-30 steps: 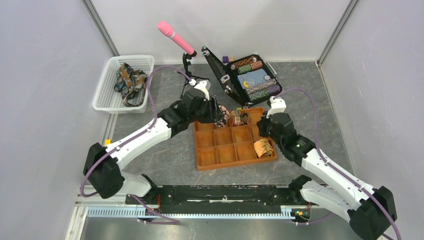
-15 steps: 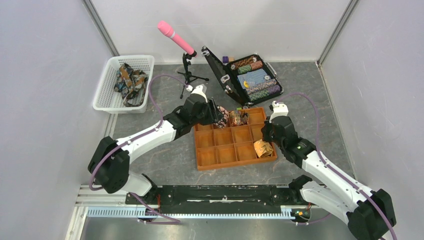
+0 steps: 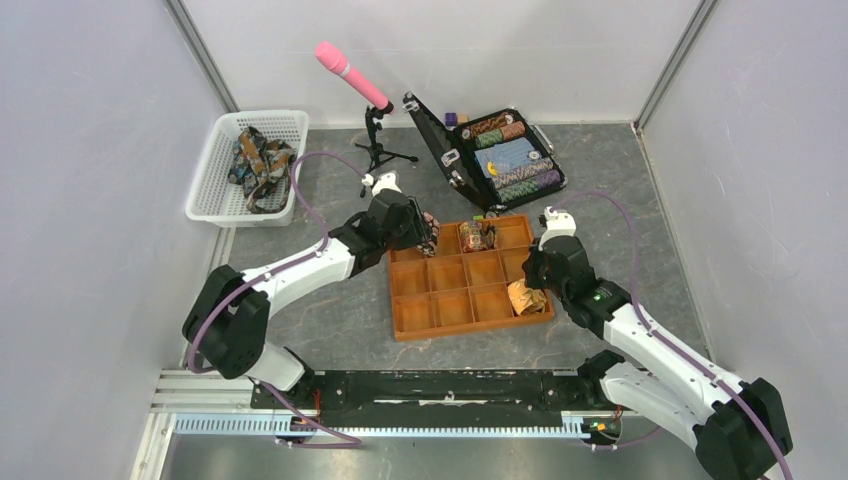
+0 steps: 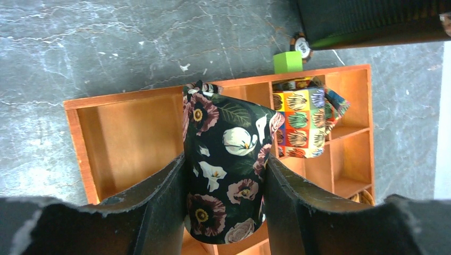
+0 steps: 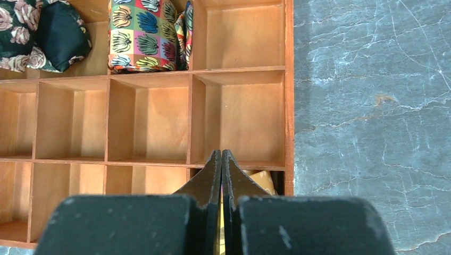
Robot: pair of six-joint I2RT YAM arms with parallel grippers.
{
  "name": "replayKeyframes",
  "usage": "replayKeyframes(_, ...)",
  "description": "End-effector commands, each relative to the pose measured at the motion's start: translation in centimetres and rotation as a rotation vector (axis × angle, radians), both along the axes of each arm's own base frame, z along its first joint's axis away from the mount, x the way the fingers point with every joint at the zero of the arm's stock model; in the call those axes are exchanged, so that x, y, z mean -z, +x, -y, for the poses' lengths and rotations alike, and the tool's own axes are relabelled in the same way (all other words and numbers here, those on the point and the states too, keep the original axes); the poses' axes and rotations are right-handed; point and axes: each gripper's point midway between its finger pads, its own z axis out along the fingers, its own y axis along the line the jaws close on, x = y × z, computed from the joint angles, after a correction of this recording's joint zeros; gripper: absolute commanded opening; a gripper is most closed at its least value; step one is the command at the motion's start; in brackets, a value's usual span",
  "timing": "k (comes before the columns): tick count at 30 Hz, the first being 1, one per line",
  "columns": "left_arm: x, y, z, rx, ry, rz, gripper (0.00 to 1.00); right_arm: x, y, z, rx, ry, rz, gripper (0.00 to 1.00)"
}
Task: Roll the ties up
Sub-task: Place the tie in the storage box.
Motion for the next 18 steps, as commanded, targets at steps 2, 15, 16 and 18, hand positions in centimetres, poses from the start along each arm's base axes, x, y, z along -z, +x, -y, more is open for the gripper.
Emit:
replayKeyframes(2,1.0,1.1,-1.8,-0.098,0.059,0.015,0.56,-0.6,0.3,-0.3,0.001,0.029,0.021,0.00)
replayKeyframes(15,2.0,0.7,-4.1,-0.166,0.153,0.002,0.56,-0.2,0.4,-0.8,-0.014,0.029,0.005,0.00)
replayKeyframes(16,2.1,0.7,-4.2,-0.168,0.159,-0.002,0.56,-0.2,0.4,-0.8,-0.013,0.028,0.004,0.00)
replayKeyframes(18,2.4,0.6,-4.4,-0.176,0.166,-0.010,0.56,-0.2,0.5,-0.8,-0.011,0.029,0.003,0.00)
